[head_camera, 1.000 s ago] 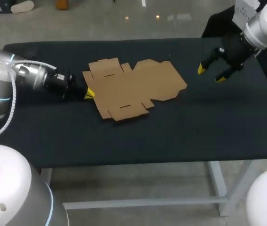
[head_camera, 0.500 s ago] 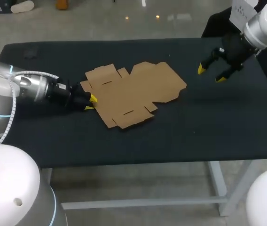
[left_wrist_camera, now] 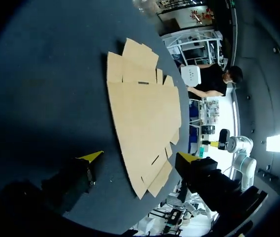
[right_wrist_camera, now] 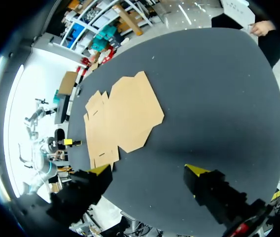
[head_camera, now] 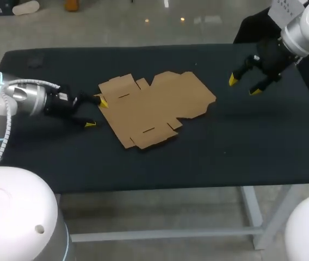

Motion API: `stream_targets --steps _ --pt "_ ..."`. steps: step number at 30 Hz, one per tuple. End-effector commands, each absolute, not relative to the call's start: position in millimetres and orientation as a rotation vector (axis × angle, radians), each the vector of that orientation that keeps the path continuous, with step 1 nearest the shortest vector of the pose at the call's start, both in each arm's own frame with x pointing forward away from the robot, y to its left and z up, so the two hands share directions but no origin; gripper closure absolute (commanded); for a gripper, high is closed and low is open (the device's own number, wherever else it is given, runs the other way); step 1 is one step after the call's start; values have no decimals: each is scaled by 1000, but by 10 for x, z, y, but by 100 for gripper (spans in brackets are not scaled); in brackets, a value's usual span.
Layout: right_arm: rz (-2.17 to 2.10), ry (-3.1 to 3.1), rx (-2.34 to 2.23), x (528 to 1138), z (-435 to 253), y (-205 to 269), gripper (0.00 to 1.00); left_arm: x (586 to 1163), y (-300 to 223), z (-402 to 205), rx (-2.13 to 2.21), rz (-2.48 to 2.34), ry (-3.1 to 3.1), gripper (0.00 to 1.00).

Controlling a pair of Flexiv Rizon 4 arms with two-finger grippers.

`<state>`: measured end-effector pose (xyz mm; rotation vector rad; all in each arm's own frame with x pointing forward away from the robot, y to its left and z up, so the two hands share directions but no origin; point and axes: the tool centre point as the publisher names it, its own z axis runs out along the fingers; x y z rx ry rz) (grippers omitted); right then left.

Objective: Assemble the packaging by folding the flat box into shape, placing the metal phone stand inside, and closing the box properly

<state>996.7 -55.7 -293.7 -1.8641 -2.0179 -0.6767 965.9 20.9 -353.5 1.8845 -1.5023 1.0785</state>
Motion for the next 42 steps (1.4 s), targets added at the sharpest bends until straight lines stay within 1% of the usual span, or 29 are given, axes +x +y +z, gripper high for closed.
stream_targets --steps 1,8,12,21,32,36,42 --pt "-678 -2018 -1861 9963 -2935 -562 0 9844 371 -3404 1805 926 -1565 0" --pt "-678 -2018 -1861 9963 -2935 -562 0 10106 432 -3362 1667 684 -1784 0" --pt "-678 -2018 -1861 9963 -2935 -562 0 10245 460 -3320 1672 654 -1823 0" --pt "-753 -1828 -2042 9600 -2846 -503 0 10422 617 -3232 1575 590 -1943 0" --pt "-787 -1744 -2063 9192 -2920 -255 0 10517 820 -3181 1495 573 -2062 0" --pt "-699 -1751 -2028 9181 -2980 -122 0 10504 821 -3178 1480 560 -2116 0" --pt "-699 -1751 -2028 9181 -2980 -122 0 10501 820 -3177 1489 555 -2118 0"
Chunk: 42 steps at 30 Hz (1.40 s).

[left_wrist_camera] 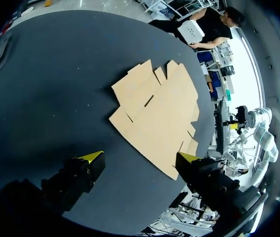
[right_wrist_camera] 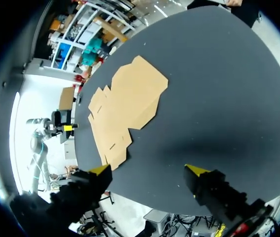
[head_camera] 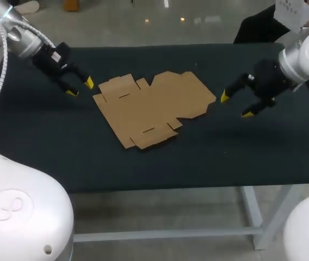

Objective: Assemble the packaging by folding the flat box into shape, placing the metal phone stand inside, and closing the box properly

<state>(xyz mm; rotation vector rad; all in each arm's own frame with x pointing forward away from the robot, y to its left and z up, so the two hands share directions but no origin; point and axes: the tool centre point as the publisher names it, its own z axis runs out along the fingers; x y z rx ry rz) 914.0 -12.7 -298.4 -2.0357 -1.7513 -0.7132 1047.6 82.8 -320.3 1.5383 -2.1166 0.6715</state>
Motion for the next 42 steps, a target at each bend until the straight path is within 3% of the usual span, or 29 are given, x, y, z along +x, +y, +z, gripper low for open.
stream_targets --steps 1,8,19,37,39,40,42 --pt "-699 -1751 -2028 9181 -2980 -122 0 10501 820 -3177 1489 555 -2118 0" --pt "-699 -1751 -2028 9181 -2980 -122 0 10501 820 -3177 1489 555 -2118 0" --pt "-780 -1686 -1954 8931 -3223 377 0 10383 737 -3181 1613 638 -2146 0" --pt "-715 -1501 -1956 8824 -3442 776 1 10313 705 -3149 1686 747 -2121 0" --pt "-712 -1476 -1947 8795 -3492 829 9 10311 703 -3148 1690 750 -2121 0" --pt "-712 -1464 -1935 8780 -3520 862 23 10311 702 -3148 1692 752 -2122 0" --pt "-710 -1454 -1914 8768 -3573 917 39 10313 698 -3154 1689 752 -2124 0"
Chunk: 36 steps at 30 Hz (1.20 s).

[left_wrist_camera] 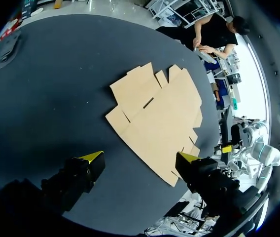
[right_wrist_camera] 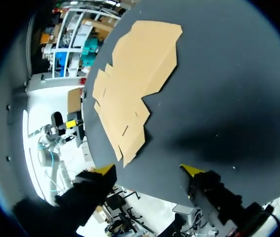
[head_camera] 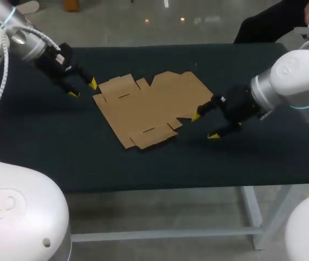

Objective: Assemble the packaging by folding the flat box into shape, placing the metal phone stand inside, and closing the box properly

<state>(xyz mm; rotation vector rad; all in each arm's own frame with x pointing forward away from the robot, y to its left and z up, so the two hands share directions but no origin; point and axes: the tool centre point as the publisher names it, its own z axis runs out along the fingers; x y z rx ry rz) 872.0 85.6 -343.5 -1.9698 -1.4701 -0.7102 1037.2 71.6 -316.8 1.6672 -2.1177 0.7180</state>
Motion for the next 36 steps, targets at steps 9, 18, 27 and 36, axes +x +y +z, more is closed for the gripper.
stream_targets --steps 9,18,27,36 --pt "-694 -1375 -1886 8818 -3852 1162 44 10266 701 -3146 1711 773 -2132 0" --pt "-720 -1343 -1864 8905 -3961 1342 45 10230 718 -3130 1706 818 -2145 0" --pt "-749 -1310 -1885 8958 -4010 1486 54 10216 728 -3126 1705 821 -2155 0" --pt "-782 -1275 -1913 8987 -4032 1530 47 10201 729 -3139 1698 807 -2170 0"
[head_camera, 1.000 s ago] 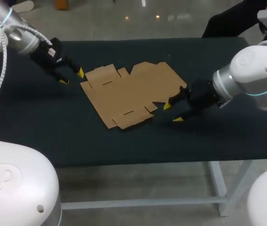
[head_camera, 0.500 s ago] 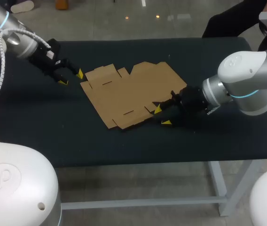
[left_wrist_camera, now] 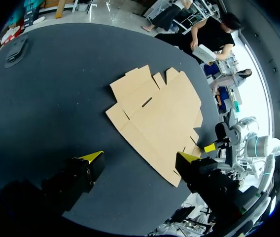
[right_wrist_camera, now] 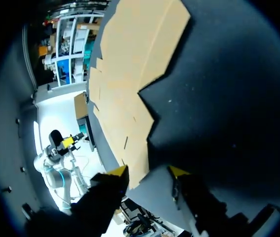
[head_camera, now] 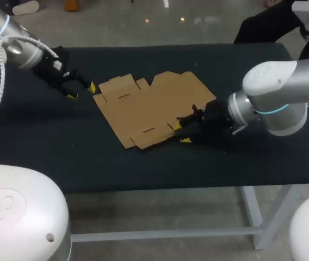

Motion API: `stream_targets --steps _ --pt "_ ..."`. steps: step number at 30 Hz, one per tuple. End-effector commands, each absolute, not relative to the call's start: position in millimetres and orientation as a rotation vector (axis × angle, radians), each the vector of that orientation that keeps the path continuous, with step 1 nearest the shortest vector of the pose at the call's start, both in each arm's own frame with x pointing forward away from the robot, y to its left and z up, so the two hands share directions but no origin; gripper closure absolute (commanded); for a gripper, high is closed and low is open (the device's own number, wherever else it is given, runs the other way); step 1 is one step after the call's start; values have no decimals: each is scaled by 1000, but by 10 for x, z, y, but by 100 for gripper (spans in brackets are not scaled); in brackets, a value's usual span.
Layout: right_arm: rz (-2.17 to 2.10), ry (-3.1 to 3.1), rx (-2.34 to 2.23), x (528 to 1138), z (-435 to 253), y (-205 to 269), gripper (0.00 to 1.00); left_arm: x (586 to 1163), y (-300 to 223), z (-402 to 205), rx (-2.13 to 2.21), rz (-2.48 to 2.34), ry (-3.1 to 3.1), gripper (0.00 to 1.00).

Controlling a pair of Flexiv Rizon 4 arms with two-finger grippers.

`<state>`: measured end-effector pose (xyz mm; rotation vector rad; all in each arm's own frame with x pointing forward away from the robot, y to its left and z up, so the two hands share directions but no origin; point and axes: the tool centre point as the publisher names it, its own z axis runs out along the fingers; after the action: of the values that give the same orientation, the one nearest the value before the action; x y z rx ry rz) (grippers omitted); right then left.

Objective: Assemble the packaging by folding the flat box into shape, placing the metal phone stand inside, and closing the box properly

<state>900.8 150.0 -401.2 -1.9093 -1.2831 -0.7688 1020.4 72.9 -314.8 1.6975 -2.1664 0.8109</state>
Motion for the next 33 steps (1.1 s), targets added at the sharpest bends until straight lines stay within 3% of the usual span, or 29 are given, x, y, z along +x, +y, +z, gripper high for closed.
stream_targets --steps 1,18,26,28,29,33 --pt "-784 -1272 -1913 8991 -4033 1533 47 10198 731 -3139 1697 808 -2170 0" --pt "-798 -1225 -1909 9078 -4122 1683 57 10116 805 -3126 1707 822 -2176 0" --pt "-810 -1209 -1930 9133 -4143 1725 80 10052 821 -3111 1714 826 -2182 0" --pt "-810 -1206 -1930 9145 -4149 1730 96 10043 826 -3107 1717 827 -2183 0" --pt "-810 -1207 -1928 9148 -4149 1734 100 10039 829 -3106 1719 827 -2182 0" --pt "-802 -1235 -1884 9151 -4139 1738 100 10030 841 -3105 1725 827 -2178 0"
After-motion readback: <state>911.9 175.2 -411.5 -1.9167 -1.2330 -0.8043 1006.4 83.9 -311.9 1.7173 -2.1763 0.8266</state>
